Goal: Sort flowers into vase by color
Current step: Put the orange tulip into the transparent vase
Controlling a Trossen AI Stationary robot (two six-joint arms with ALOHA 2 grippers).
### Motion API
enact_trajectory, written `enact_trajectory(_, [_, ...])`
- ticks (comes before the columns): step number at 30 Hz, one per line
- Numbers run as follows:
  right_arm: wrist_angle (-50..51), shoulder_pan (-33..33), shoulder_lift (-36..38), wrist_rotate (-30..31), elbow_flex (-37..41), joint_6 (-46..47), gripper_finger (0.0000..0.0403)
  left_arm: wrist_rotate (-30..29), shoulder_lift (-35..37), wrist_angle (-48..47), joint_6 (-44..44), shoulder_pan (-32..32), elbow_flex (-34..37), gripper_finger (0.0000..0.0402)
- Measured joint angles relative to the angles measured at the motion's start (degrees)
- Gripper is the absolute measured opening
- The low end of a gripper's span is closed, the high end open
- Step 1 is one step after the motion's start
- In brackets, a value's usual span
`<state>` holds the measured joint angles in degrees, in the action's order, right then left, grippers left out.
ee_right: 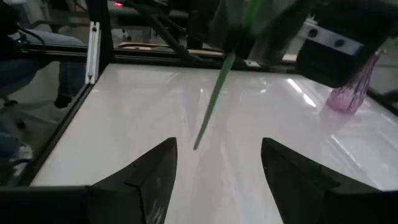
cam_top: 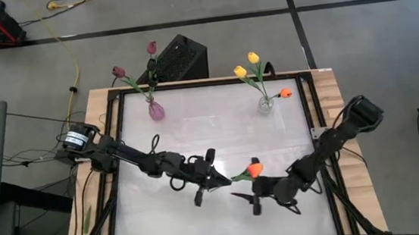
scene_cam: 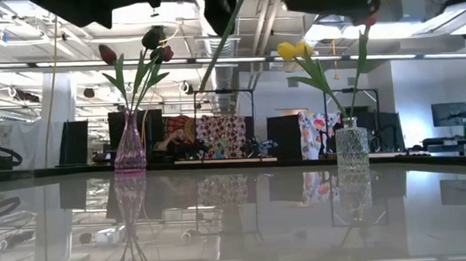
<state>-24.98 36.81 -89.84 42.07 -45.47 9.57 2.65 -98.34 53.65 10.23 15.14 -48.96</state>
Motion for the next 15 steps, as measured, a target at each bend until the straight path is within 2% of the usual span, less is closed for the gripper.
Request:
enact_trajectory(3, [-5.0, -1.6, -2.3, -1.1, 0.0, -3.6, 0.026, -1.3, 0.1, -0.1, -0.9, 0.0, -0.7, 0.0002])
enact_trajectory(8, [-12.9, -3.5, -3.1, -7.1, 0.0, -9.7, 0.026, -2.5, 0.2, -0.4, -1.8, 0.0, -0.9, 0.0002])
enact_trajectory(15, [-14.2, -5.4, -1.2, -12.0, 0.0, -12.3, 0.026, -4.0, 0.3, -0.5, -2.0, 0.0, -0.9, 0.0002])
